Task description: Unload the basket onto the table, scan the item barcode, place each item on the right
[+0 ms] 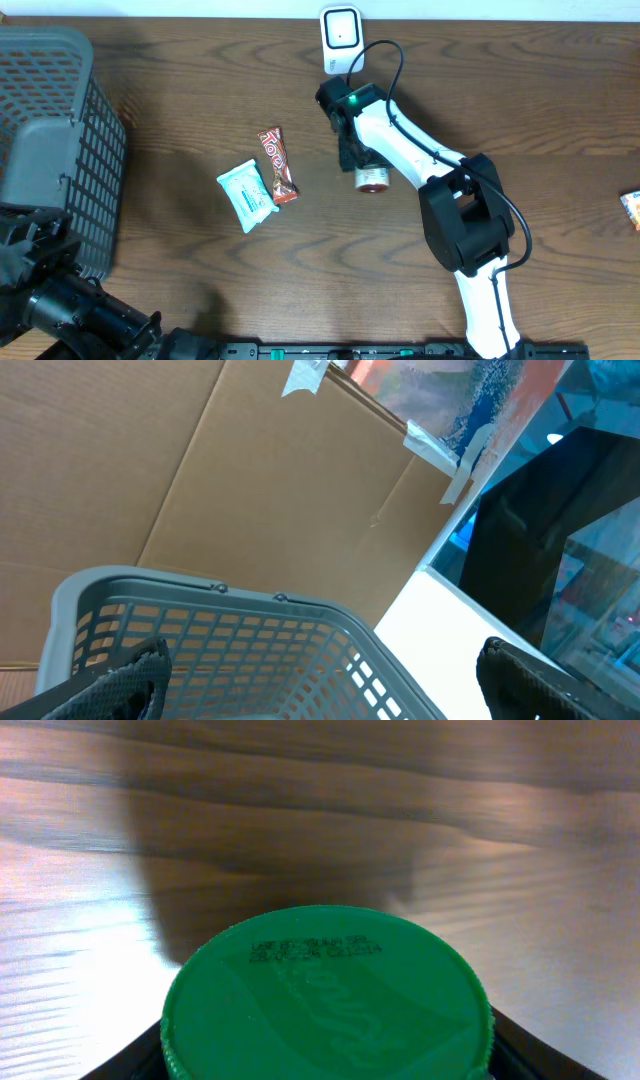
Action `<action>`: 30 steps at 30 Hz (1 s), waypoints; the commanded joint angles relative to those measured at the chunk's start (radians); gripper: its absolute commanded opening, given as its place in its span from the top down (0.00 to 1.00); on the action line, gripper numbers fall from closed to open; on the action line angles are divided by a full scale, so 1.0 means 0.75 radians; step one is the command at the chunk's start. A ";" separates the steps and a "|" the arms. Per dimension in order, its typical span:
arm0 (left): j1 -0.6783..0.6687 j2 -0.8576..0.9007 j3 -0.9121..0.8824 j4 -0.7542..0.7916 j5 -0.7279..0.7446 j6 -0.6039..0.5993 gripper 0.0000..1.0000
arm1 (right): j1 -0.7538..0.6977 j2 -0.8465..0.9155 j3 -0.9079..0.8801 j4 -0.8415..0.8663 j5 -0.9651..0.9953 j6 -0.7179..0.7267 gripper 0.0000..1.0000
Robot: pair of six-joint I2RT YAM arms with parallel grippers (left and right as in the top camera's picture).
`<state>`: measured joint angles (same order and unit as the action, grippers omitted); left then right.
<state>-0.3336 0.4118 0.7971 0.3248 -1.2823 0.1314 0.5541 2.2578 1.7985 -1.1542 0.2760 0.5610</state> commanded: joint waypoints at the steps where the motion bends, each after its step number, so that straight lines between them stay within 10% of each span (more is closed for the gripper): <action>1: 0.007 -0.009 0.010 0.006 -0.018 0.008 0.02 | 0.016 -0.048 -0.003 -0.023 0.168 -0.021 0.45; 16: 0.007 -0.009 0.010 0.006 -0.018 0.008 0.02 | 0.142 -0.050 0.009 -0.057 0.001 0.012 0.17; 30: 0.007 -0.009 0.010 0.006 -0.018 0.008 0.02 | 0.094 -0.051 0.325 -0.392 -0.185 -0.001 0.16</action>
<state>-0.3336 0.4118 0.7971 0.3244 -1.2835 0.1310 0.6415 2.2570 1.9614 -1.4200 0.1707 0.5652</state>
